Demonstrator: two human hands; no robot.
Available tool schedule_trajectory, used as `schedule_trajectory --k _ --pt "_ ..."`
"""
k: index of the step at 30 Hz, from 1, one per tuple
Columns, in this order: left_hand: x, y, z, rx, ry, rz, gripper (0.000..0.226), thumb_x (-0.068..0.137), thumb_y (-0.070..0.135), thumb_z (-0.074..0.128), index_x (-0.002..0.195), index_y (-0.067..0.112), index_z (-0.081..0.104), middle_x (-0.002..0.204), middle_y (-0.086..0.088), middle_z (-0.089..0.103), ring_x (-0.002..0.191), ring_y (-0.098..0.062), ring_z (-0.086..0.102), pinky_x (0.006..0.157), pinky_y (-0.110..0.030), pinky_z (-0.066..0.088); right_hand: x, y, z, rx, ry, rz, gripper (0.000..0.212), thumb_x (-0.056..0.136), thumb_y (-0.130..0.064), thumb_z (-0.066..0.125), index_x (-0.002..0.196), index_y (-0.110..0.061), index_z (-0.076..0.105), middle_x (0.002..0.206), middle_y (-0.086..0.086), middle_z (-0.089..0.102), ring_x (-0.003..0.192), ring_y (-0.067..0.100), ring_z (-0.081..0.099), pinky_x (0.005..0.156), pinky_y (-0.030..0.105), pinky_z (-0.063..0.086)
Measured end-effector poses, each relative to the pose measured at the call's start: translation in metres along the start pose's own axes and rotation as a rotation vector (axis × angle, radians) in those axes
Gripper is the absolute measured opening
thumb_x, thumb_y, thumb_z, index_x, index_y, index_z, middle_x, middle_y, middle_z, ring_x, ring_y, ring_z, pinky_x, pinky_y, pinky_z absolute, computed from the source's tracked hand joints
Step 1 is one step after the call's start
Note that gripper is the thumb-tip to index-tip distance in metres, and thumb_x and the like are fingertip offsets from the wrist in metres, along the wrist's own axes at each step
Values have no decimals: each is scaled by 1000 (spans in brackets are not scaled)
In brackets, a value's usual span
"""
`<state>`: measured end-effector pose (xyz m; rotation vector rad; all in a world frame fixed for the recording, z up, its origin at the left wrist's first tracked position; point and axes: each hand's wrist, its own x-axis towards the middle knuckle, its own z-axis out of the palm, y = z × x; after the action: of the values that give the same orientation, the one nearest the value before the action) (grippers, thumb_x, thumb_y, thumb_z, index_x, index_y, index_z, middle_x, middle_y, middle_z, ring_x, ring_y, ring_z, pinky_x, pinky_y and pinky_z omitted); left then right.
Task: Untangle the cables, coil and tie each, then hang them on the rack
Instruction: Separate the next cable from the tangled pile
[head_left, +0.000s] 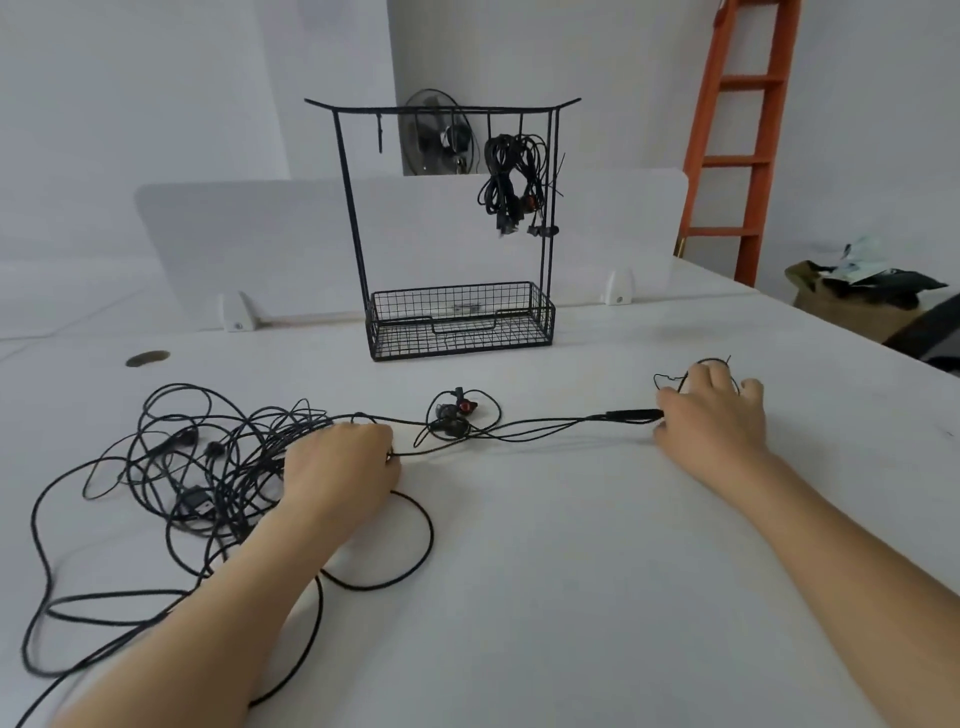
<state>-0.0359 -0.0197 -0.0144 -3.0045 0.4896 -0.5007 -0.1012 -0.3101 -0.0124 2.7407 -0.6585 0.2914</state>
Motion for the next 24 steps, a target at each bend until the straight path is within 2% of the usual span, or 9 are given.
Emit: schedule_trajectory --k 4,7,9,12,15,17,19,22,24 --pt "0 -2 -7 -162 56 -112 25 92 35 43 96 18 61 79 0 62 79 -25 56 60 -27 35 4 1 0 239 170 61 25 90 -30 50 102 -9 59 117 14 48 120 31 33 94 43 28" --pt "2 -7 -6 -357 99 -217 25 92 34 45 104 20 61 77 -3 59 76 -27 51 65 -29 37 7 1 -10 936 148 139 17 92 -23 48 85 -9 53 86 13 51 87 28 47 68 34 36" --pt "5 -8 -6 -537 90 -247 27 91 26 47 113 18 60 76 -5 62 72 -27 53 66 -30 40 5 0 -19 1449 103 204 14 93 -18 46 84 -12 54 83 7 53 73 17 49 60 25 35" --pt "9 -8 -12 -1226 31 -382 28 91 10 47 118 12 52 59 -6 60 48 -20 50 51 -26 41 1 -2 -31 1938 96 217 20 96 -16 40 82 -19 53 89 5 60 86 15 59 73 22 43" --pt "8 -14 -23 -1968 -69 -562 8 94 15 42 97 11 48 52 -4 64 37 -13 51 41 -14 41 -2 -4 -40 2289 -11 206 19 98 -24 38 89 -20 55 85 8 67 86 18 65 81 26 47" --pt "6 -20 -27 -2328 -69 -637 17 95 19 39 105 8 46 62 -4 69 42 -12 56 45 -13 45 -4 -3 -44 2490 -121 233 28 98 -35 34 93 -17 55 78 10 72 82 21 69 80 30 52" --pt "5 -28 -27 -2492 23 -669 31 96 17 36 124 4 40 83 -6 72 60 -13 65 54 -17 49 -6 0 -45 2640 -161 253 39 98 -41 28 94 -12 55 75 13 72 74 25 71 74 32 56" --pt "7 -36 -24 -2465 116 -649 39 97 16 32 132 0 38 109 -10 64 95 -21 63 73 -27 49 -7 4 -46 2671 -185 226 43 99 -42 22 95 -12 52 76 15 71 71 26 71 64 29 56" --pt "9 -31 -22 -2265 93 -613 24 98 13 33 110 -1 49 116 -15 60 100 -26 61 74 -30 49 -9 4 -46 2656 -216 215 41 99 -40 22 96 -13 52 75 15 71 70 26 71 61 27 57"
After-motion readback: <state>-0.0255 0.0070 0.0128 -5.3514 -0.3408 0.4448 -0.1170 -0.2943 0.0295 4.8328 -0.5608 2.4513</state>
